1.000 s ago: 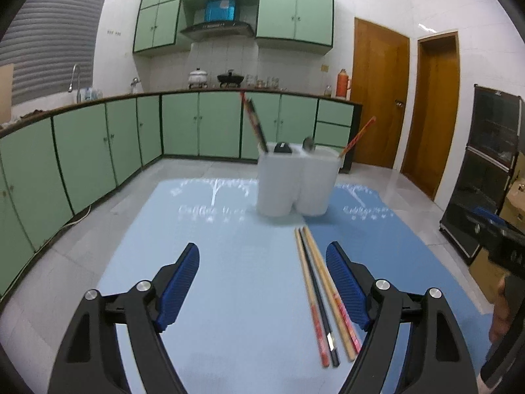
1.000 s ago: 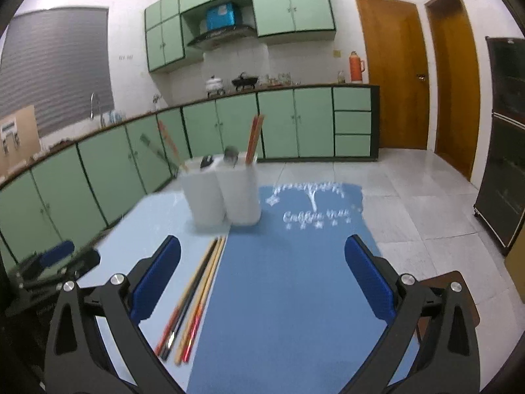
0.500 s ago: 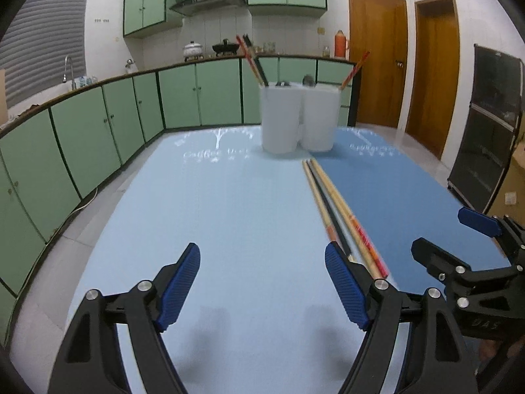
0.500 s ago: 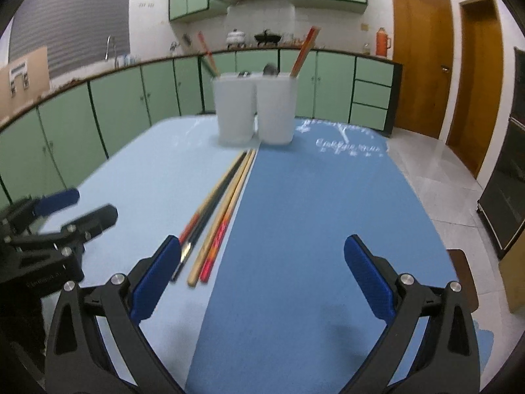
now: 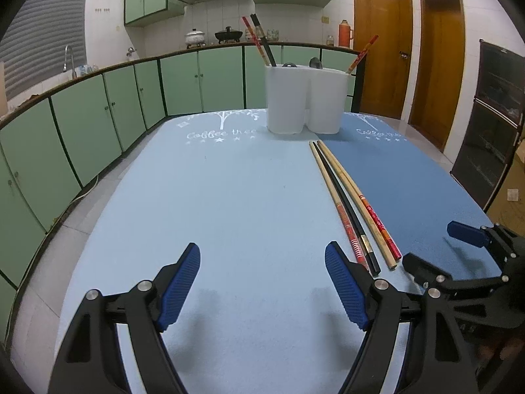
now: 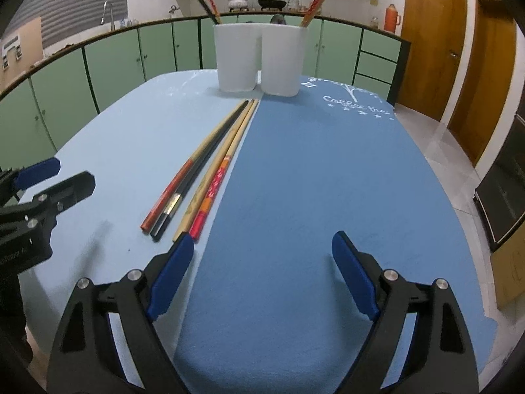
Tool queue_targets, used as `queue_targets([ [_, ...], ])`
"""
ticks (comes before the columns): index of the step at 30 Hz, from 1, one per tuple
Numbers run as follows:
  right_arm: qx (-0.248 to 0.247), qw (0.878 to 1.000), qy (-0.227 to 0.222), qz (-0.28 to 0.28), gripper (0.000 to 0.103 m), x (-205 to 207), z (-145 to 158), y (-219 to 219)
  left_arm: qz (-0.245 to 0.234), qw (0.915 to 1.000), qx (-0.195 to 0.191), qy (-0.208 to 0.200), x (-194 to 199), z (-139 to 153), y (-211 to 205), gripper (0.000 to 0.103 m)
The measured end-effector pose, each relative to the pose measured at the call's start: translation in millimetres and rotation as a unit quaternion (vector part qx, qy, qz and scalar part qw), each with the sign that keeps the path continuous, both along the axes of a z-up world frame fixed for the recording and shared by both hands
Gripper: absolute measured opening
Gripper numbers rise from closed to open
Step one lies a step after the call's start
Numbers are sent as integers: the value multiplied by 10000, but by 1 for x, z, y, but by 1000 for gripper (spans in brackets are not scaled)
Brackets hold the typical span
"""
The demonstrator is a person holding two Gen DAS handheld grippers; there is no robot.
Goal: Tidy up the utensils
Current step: 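Move both open tools back toward the remaining chopsticks on the mat, then grasp a red-patterned chopstick with the right tool while the left tool grasps another red-patterned chopstick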
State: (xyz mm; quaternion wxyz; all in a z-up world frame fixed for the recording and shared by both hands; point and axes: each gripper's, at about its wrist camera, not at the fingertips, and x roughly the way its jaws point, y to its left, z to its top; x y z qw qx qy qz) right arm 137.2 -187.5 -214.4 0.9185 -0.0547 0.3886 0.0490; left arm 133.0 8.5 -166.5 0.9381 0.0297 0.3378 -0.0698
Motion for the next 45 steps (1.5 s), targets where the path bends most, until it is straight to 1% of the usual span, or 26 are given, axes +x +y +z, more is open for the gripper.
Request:
queue_targets([
  [7,-69,9999,99,36,83,5,0,8,56,9999,-51,70,1,-4,5,77],
  [11,-51,9999,113,65,79,9,1,14,56,9999,-56,99,0,-6,6,77],
  [13,54,9999,136,67,72,11,0,14,45,9999,-41,107,-1,-7,5,77],
  [15,177,9997,146,98,62,13,0,14,37,9999,-34,124,-1,-7,4,77],
  [16,207,9996,132,111,59,13,0,14,31,9999,-30,138,-1,-8,4,77],
  [18,306,9993,102,176,43,13,0,13,14,9999,-22,164,-1,-9,2,77],
  [19,366,9991,90,193,38,13,0,12,1,9998,-14,182,-1,-10,1,77],
  [20,472,9986,90,208,30,13,1,10,-16,9998,-9,207,-1,-11,1,77],
  [21,547,9982,91,215,18,13,1,9,-27,9997,-8,226,-1,-12,0,77],
  [23,694,9972,133,243,6,15,1,5,-59,9996,-14,281,0,-14,-3,77],
  [25,836,9960,166,251,6,15,2,-1,-100,9994,-36,316,1,-15,-6,77],
  [29,844,9963,140,102,5,12,3,-14,-228,9991,-47,366,1,-17,-15,77],
  [33,903,9958,150,-52,5,12,4,-27,-380,9979,16,518,2,-22,-28,77],
  [36,936,9955,150,-62,5,12,2,-30,-448,9971,100,607,4,-25,-35,76],
  [45,970,9952,141,-38,5,13,0,-32,-588,9955,133,728,12,-26,-49,75],
])
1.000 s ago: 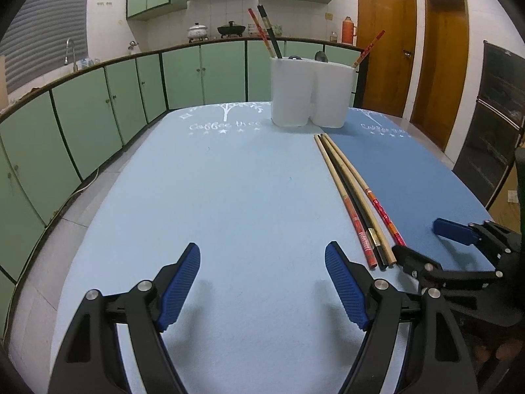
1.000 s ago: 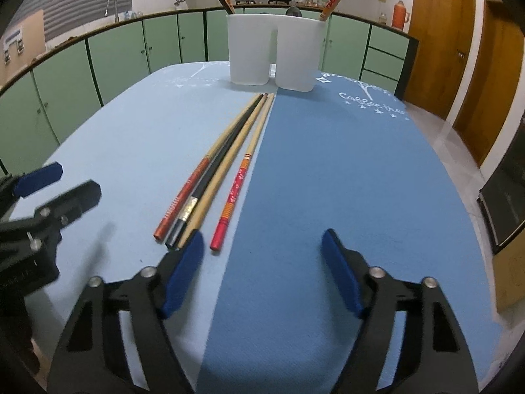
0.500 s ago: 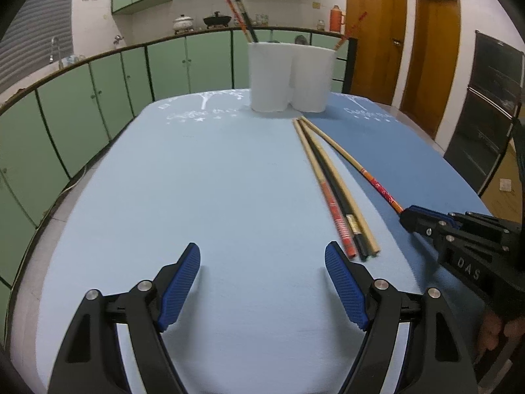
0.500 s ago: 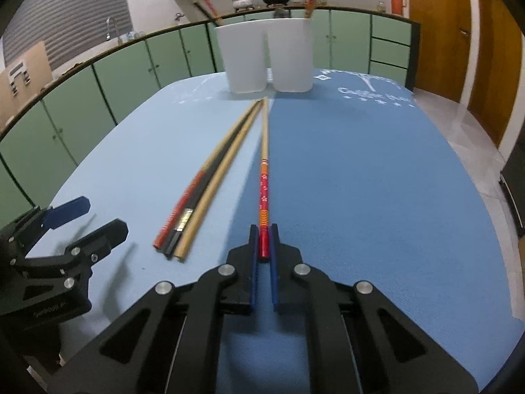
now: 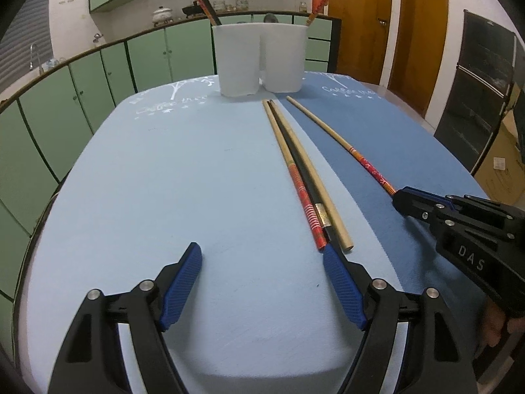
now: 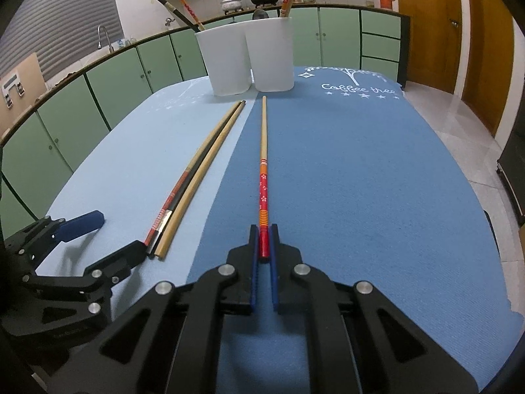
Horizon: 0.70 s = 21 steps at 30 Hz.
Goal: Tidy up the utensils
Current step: 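Grasp a red-patterned chopstick with the right tool while the left tool grasps another red-patterned chopstick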
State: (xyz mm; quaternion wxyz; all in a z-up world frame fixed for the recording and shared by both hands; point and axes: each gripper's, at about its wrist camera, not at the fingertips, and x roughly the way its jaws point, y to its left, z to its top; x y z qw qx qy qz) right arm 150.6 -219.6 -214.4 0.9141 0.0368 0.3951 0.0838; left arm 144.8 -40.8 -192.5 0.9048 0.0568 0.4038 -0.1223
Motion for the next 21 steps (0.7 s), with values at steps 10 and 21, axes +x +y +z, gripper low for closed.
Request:
queue_targets([
  [10,-5,10000,-14,-2,5,1,-1,0,24,10000,-27,30,1,0,-3,74],
  [21,25,10000,-31,3,5,1,-1,-1,-37,9998,-157,-93,3,1,-10,29],
])
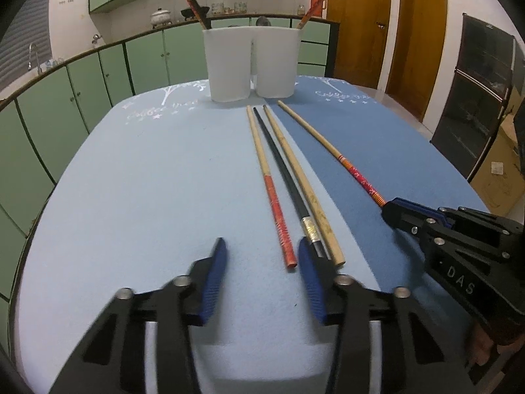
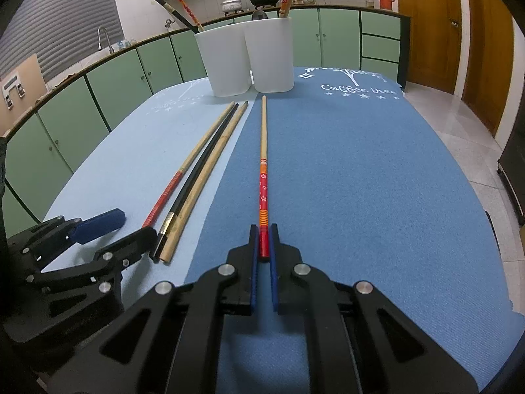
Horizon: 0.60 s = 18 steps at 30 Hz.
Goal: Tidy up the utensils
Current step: 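Grasp a red-patterned chopstick with the right tool while the left tool grasps another red-patterned chopstick, then carry both chopsticks up and release them into the white holder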
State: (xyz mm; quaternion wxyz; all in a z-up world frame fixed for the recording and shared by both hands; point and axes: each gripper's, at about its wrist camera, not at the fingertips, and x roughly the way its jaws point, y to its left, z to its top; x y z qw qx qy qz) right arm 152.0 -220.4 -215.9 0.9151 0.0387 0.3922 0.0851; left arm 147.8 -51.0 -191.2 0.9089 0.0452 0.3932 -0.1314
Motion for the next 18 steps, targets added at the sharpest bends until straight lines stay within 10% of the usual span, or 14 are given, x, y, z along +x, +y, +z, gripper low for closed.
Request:
queue_targets([
  [4,41,10000,10,11,5,0,1,-1,-57,10000,-61,-42,0,0,-4,8],
  [18,-35,9998,-193,64,5,-10,33,-9,124,9985,10,-529,-12,41,5,6],
])
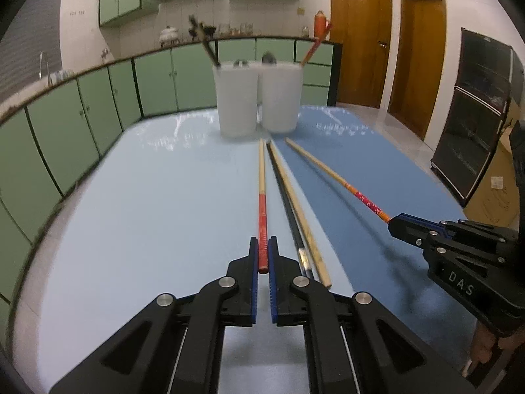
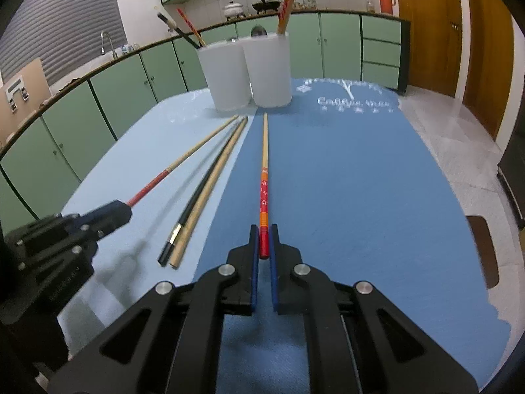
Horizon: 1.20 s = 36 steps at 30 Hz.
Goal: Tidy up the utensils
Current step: 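Carry both chopsticks up and release them into the white holder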
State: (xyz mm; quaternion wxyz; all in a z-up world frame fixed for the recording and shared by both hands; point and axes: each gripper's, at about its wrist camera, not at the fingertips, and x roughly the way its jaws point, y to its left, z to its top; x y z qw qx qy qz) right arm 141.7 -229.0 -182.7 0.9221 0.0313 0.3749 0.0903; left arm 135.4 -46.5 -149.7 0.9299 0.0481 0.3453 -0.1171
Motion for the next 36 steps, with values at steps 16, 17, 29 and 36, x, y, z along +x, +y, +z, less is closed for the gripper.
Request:
queue_targets([
  [16,162,9970,-752,42,5,5,99,-27,-33,9948,-389,-938,-2,99,14,6],
  [17,198,9969,-761,48,5,7,105,-27,-51,9944,-404,-975,-1,104,15,6],
  [29,739,9948,-621,329,5,45,163,-42,-373,9906,-566,-1189,23,146,11,6],
  [36,614,9938,-800,466,5,53,195,-43,-451,9883,-598,-1329,22,159,9,6],
])
